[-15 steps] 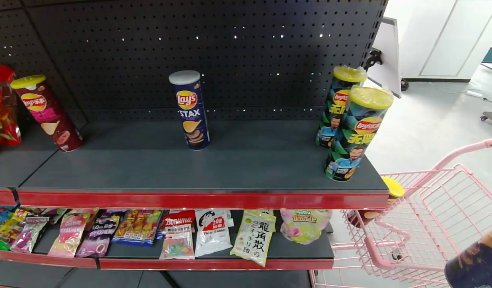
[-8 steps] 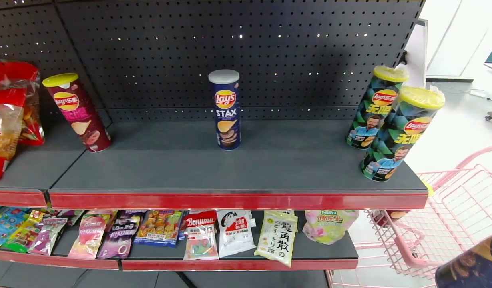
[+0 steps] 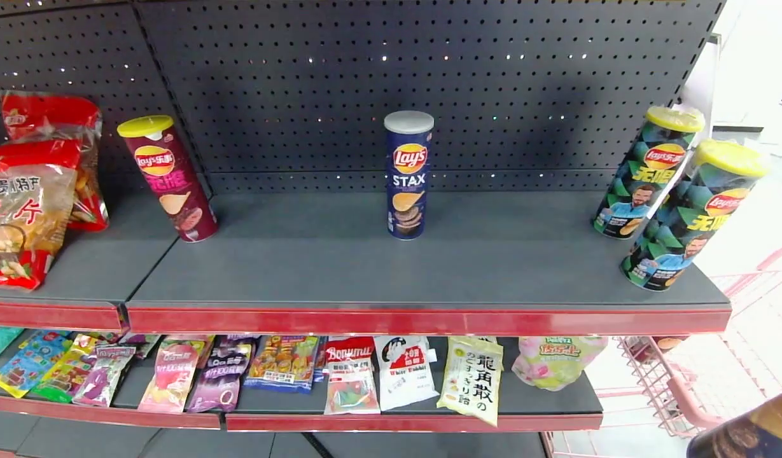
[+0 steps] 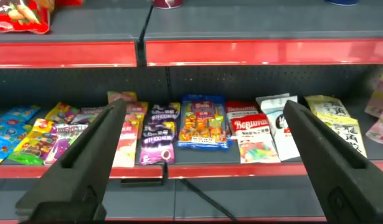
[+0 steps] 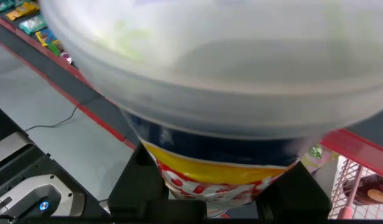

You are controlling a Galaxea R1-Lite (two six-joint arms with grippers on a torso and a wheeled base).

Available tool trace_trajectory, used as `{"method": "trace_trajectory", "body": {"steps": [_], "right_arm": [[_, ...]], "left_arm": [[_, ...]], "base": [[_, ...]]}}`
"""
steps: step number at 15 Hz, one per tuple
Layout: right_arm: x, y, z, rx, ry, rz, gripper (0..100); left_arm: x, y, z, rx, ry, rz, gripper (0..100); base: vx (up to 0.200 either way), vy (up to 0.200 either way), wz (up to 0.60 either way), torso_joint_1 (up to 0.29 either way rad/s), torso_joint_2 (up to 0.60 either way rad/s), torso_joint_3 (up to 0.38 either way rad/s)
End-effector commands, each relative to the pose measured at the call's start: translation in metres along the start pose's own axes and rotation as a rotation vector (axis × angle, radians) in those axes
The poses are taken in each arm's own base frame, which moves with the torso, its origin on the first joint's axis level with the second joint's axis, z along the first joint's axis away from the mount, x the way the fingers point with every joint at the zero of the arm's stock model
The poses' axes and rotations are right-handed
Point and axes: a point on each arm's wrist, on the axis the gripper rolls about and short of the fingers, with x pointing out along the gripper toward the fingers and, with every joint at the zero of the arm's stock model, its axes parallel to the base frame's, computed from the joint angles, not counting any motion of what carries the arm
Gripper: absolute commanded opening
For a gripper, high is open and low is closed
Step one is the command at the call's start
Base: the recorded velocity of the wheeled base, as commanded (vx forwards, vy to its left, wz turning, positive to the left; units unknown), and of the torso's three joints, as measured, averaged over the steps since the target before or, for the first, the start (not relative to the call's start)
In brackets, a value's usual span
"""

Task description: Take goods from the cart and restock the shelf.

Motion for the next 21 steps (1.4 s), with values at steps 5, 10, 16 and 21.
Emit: {"method": "trace_trajectory", "body": {"steps": [5,10,16,21], "right_arm": [[0.0,0.0,-0.001,-0.005,0.0,0.013,0],[0.0,0.001,-0.004,-0.004,0.007,0.018,0],[0.0,0.001,-0.003,-0.004,-0.001,0.018,0],[-0.003,0.001,-0.001,-0.009,-0.02,0.015,0]], "left_arm": [[0.0,0.0,0.0,-0.001,0.002,0.0,100],[0.0,0.0,0.0,-0.001,0.002,-0.002,100],[0.001,0.0,0.0,0.0,0.012,-0.003,100],[0.042,-0.002,0.188,-0.105,-0.067,-0.196,100]], "base": [[0.2,0.0,0.0,0.0,0.0,0.0],[0.16,0.0,0.0,0.006,0.0,0.003],[0.0,0.0,0.0,0.0,0.0,0.0],[0.0,0.0,0.0,0.0,0.0,0.0]]}}
